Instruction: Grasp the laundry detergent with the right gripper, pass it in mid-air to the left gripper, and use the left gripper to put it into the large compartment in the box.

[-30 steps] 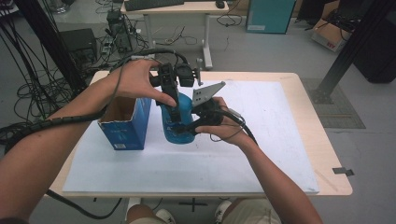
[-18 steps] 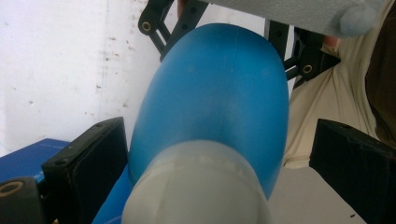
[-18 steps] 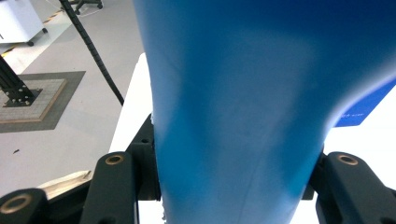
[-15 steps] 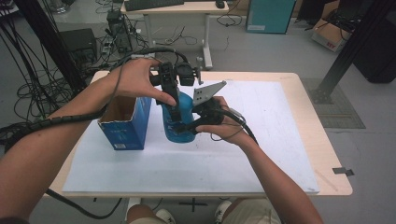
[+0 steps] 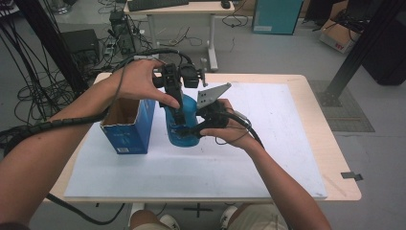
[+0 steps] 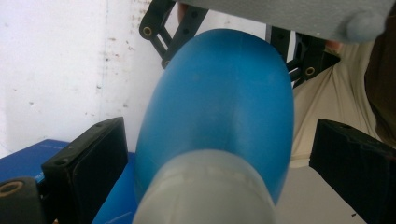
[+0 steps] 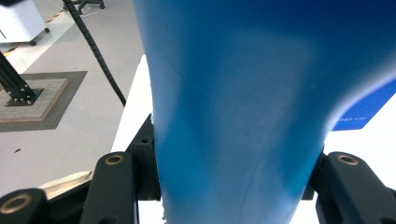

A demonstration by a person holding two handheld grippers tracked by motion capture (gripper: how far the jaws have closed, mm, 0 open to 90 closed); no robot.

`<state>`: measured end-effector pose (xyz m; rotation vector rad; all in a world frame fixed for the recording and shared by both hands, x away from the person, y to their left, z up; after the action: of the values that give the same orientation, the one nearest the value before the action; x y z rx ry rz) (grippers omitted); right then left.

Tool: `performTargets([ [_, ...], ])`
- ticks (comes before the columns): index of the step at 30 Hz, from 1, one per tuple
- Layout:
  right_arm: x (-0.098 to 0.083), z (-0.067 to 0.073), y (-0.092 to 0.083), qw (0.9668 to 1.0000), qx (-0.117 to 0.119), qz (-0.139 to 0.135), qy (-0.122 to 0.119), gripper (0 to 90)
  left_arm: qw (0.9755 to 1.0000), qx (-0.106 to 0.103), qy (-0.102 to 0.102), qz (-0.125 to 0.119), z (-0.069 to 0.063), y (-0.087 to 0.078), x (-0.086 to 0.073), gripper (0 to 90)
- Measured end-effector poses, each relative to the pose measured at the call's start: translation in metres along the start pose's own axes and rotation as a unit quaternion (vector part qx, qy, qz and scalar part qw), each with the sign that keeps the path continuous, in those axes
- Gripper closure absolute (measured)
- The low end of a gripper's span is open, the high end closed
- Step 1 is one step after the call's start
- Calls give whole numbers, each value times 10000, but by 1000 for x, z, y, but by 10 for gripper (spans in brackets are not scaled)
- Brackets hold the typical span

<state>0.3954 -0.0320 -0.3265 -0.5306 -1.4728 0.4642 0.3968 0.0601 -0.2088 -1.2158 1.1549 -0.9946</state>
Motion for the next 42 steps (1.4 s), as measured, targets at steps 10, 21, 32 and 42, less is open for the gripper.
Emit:
performTargets([
  [10,0,0,0,10000,17,-24,-55,443,10000,-9,52,14,1,1,0,50],
  [21,0,1,-1,10000,36,-56,-48,443,10000,14,83,43,1,1,1,55],
  [32,1,1,-1,9999,13,-76,-93,442,10000,-15,74,52,1,0,0,60],
  [42,1,1,-1,9999,58,-77,-103,442,9989,86,452,87,7,1,2,66],
])
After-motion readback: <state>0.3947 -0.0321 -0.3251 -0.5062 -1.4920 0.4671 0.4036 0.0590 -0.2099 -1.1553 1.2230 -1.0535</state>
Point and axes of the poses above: each handheld gripper's, and its own axes: y roughly forward along the jaws, x roughly out of its top, z roughly to its left, the point moved 3 cm from there along y, roughly forward along the jaws, and after that the axes turned 10 degrees about z, right-handed, at the moved point
